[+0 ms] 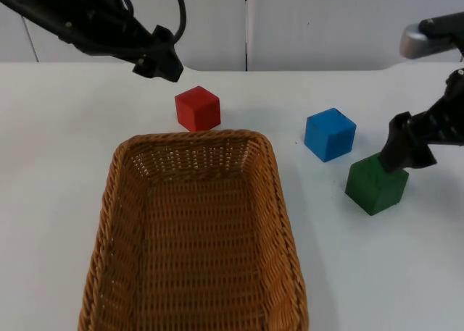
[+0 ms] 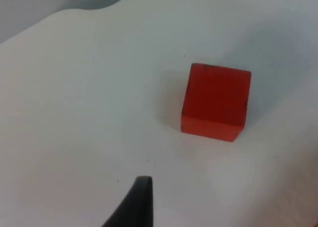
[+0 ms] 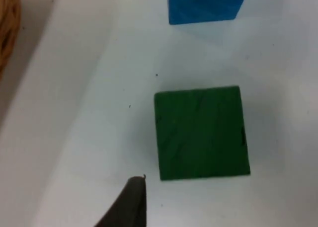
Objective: Pick up one cube with each hand and place exactly two cubes into the same basket, leaving the remaining cube outside.
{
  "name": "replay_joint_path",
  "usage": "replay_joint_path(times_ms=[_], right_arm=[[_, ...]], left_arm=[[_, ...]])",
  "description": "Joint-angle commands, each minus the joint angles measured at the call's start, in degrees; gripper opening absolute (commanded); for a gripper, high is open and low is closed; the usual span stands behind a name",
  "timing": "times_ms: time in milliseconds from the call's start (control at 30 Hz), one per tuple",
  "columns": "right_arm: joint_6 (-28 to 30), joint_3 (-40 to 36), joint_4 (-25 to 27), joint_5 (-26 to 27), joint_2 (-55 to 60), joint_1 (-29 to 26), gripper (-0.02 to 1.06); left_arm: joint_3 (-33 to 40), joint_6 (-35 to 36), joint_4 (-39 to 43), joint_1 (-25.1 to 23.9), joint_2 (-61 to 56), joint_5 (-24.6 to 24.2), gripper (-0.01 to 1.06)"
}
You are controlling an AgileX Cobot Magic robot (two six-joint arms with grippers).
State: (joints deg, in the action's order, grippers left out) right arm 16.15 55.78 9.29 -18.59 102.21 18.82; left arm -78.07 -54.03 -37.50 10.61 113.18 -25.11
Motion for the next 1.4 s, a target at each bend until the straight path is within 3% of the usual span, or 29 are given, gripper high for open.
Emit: replay_joint_path(times_ms=[0,467,700,867,1367], right_arm=[[0.64,1.03,-0.45,1.52,1.17,0.42,1.05],[2.1,7.36,-0.23,3.43,12.24,3.21,1.05],[2.1,7.36,-0.15,4.68,12.91,3.21,1.05],[2.32,7.36,-0.17,5.94,12.91,3.21,1.05],[2.32,7.36,-0.17,5.82,13.64,3.21,1.05]], left_arm=[[-1.42,-0.5,-1.57,0.38,1.33,-0.93,1.05],[-7.61,-5.1,-5.21,0.38,9.5,-2.21,1.05],[-11.86,-5.69,-6.14,0.38,12.78,-2.69,1.05],[-17.54,-6.75,-7.6,0.38,17.93,-6.06,1.05],[-24.9,-11.2,-9.56,0.6,25.74,-4.85,1.05]])
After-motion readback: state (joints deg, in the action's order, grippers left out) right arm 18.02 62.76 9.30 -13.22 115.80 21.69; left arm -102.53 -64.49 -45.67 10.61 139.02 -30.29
